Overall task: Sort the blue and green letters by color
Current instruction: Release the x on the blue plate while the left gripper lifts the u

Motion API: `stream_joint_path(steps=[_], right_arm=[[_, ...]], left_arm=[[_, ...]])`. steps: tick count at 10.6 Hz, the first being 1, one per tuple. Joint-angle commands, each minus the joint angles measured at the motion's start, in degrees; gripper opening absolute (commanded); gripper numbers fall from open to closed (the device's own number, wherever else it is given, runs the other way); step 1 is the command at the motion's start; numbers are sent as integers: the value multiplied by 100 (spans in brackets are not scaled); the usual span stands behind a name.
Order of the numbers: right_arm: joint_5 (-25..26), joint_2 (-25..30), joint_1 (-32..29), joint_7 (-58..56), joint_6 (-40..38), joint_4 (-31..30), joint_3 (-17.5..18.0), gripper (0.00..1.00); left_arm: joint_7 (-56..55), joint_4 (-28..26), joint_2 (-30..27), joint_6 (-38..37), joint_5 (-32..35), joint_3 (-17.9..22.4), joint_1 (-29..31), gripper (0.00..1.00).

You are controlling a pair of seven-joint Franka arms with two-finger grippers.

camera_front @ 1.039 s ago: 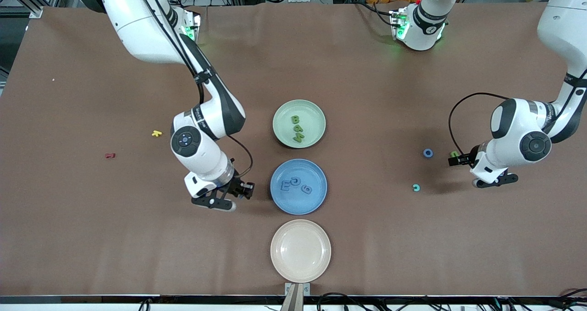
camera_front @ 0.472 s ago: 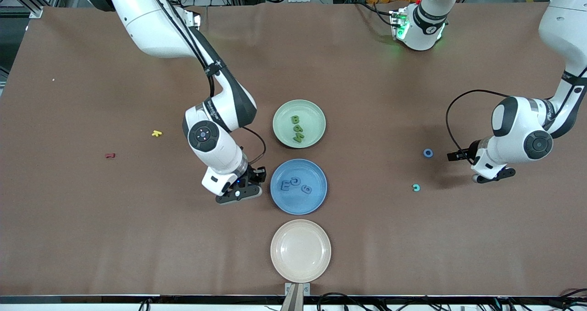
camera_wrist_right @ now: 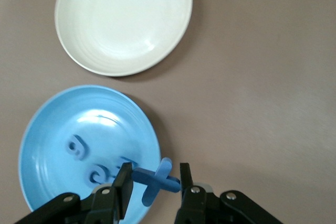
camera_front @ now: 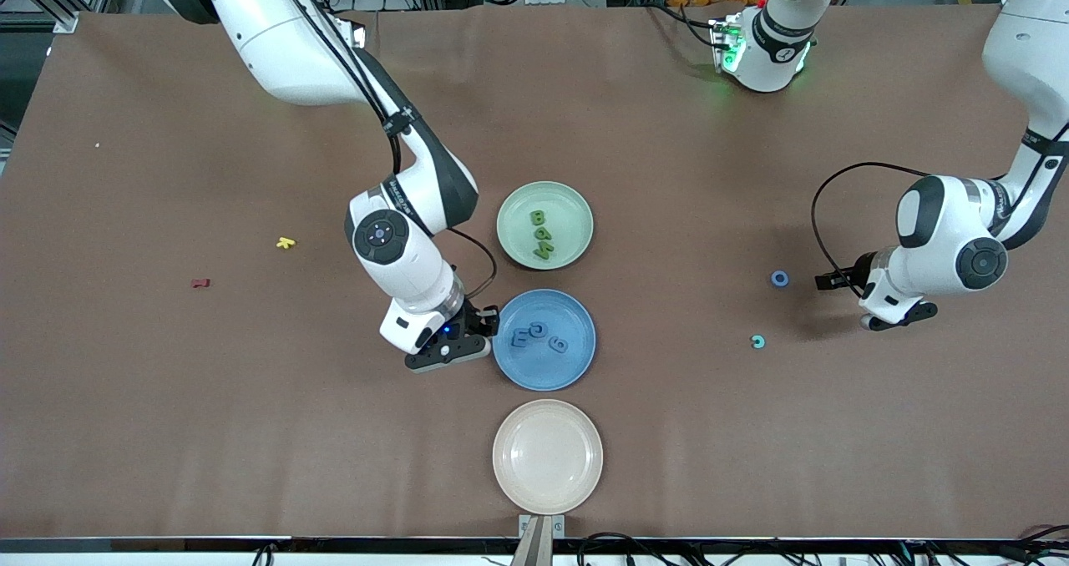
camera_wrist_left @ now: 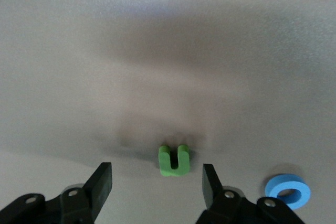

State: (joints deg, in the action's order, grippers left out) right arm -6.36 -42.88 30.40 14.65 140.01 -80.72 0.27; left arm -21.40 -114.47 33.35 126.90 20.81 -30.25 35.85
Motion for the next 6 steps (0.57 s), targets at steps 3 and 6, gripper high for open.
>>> stream_joint_path(steps=[3, 6], right_arm=[[12, -475, 151, 135, 675, 399, 209, 16], [30, -493, 230, 135, 712, 399, 368, 17]], left_arm=[[162, -23, 84, 90, -200, -77, 106, 70], [171, 21, 119, 107, -200, -77, 89, 67]])
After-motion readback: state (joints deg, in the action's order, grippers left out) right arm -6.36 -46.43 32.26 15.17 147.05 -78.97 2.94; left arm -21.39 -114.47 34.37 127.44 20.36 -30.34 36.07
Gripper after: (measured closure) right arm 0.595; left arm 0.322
